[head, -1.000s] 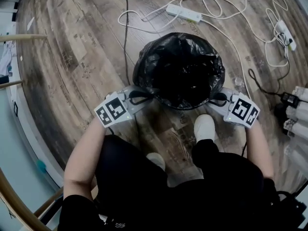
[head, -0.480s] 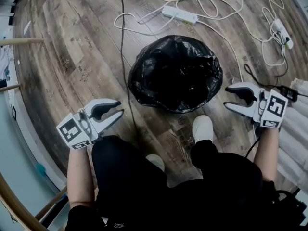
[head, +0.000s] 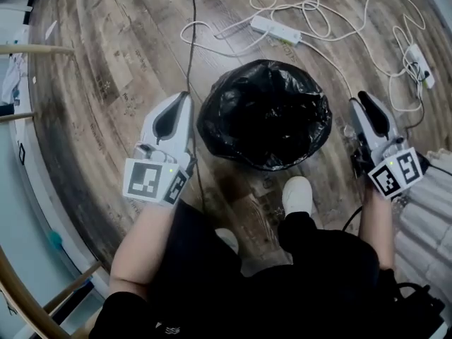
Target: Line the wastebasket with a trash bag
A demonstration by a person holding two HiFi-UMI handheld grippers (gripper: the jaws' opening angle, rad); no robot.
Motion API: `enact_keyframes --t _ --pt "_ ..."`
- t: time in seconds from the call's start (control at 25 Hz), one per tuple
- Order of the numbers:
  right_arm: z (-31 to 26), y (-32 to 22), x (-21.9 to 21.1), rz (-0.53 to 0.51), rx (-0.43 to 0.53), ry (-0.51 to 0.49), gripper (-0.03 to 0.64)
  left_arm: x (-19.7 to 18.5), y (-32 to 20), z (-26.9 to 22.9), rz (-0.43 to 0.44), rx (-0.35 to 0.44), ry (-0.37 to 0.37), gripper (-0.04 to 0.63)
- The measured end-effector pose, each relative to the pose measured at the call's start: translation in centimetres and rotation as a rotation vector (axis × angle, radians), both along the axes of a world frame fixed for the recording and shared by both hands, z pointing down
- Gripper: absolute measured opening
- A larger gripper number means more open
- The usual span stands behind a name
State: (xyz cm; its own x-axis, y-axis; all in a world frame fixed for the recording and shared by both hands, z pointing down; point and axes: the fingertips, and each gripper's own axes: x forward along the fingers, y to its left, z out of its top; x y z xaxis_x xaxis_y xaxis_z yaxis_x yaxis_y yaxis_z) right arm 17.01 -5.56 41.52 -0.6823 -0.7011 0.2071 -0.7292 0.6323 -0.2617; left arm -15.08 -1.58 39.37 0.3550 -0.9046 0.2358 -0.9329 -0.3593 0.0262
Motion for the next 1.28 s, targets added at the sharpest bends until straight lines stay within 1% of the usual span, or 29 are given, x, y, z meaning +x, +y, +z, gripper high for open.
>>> enact_keyframes --t 0.04,0.08,0.16,0.24,0.28,0.32,0.36,0.44,0.48,0.56,0.68,0.84,1.0,1.28 --pt "0.5 0.3 -0.1 0.01 0.006 0.019 0.124 0.5 0.2 0.7 -0.001 -0.011 -0.04 0.006" --pt "0.9 0.5 -0.2 0.016 0.009 0.032 0.113 0.9 0.2 1.2 -0.001 -0.023 -0.064 0.006" --pt "1.3 0.7 -0.6 0.022 0.016 0.045 0.095 1.5 0.2 1.9 -0.001 -0.042 -0.074 0.006" --pt "1.1 0.8 -1.3 0.012 0.047 0.072 0.072 2.1 0.1 2.6 0.02 -0.03 -0.08 0.006" --pt "0.9 1.0 -1.8 0.006 0.071 0.096 0.052 2.4 0.1 2.8 0.033 -0.023 -0.091 0.006" --pt "0.8 1.1 -2.1 0.001 0.095 0.122 0.003 2.7 0.1 3.0 0.041 -0.02 -0.102 0.006" --pt "0.7 1.3 -2.5 -0.003 0.114 0.146 0.002 3.0 0.1 2.9 0.045 -0.021 -0.106 0.006" --pt "0.6 1.4 -2.9 -0.003 0.138 0.18 0.002 3.4 0.1 2.7 0.056 -0.012 -0.09 0.006" --pt "0.7 1.4 -3.1 0.002 0.144 0.188 0.002 3.4 0.1 2.7 0.057 -0.006 -0.084 0.006" --pt "0.9 1.4 -3.3 0.009 0.153 0.197 0.002 3.1 0.1 2.9 0.049 -0.001 -0.095 0.006" --pt "1.3 1.4 -3.9 0.003 0.142 0.202 0.002 2.9 0.0 3.4 0.048 -0.006 -0.115 0.006" --pt "1.2 1.1 -4.2 0.007 0.143 0.203 0.002 2.9 -0.2 3.6 0.044 -0.006 -0.115 0.006" --pt "1.2 0.9 -4.8 -0.002 0.15 0.209 0.002 3.5 0.4 3.9 0.088 -0.001 -0.135 0.006" --pt "0.9 1.1 -5.0 0.002 0.158 0.217 0.002 2.8 0.6 3.9 0.086 -0.004 -0.131 0.006"
